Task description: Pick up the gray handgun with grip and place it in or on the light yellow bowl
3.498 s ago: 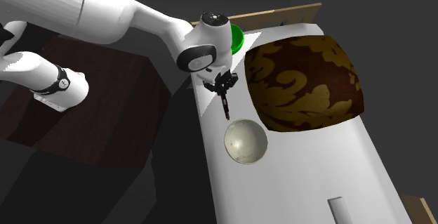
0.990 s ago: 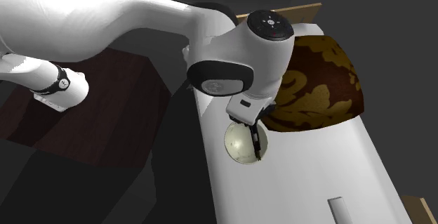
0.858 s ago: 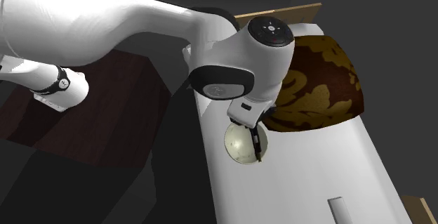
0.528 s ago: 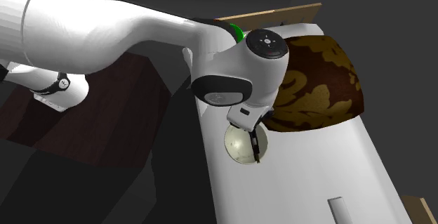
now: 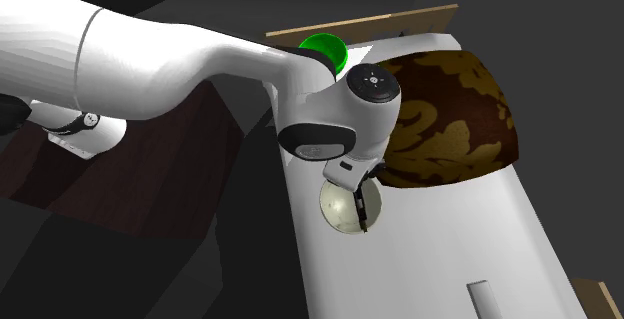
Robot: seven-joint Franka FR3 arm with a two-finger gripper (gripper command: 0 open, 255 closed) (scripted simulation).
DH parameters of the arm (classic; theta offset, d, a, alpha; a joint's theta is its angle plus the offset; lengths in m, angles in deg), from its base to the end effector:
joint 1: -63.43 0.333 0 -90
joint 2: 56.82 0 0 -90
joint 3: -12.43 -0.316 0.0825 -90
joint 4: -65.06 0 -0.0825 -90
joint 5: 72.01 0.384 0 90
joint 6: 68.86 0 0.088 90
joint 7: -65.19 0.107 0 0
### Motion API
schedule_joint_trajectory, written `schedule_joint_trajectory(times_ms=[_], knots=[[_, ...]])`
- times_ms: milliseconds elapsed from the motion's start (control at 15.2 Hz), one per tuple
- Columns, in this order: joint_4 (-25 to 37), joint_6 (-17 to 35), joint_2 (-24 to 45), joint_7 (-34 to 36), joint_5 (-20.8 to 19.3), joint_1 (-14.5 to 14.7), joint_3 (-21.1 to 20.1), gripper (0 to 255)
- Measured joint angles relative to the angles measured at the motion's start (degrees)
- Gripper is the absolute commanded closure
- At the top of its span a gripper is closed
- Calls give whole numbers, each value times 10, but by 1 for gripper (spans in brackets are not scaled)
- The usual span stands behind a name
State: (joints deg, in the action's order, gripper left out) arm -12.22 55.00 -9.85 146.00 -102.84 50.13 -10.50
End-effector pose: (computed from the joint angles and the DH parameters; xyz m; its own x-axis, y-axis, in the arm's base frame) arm 0.7440 0.0354 0.2649 0.4633 -0.8681 0.1783 -0.8801 -0.4742 -0.0219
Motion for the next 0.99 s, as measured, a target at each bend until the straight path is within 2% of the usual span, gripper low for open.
schedule_joint_trajectory(times_ms=[330,726,792,990], knots=[[-2,22,22,8,-9,4,8,255],[-2,25,23,9,-10,4,8,255],[-2,25,23,9,-10,4,8,0],[-2,25,23,9,-10,4,8,0]])
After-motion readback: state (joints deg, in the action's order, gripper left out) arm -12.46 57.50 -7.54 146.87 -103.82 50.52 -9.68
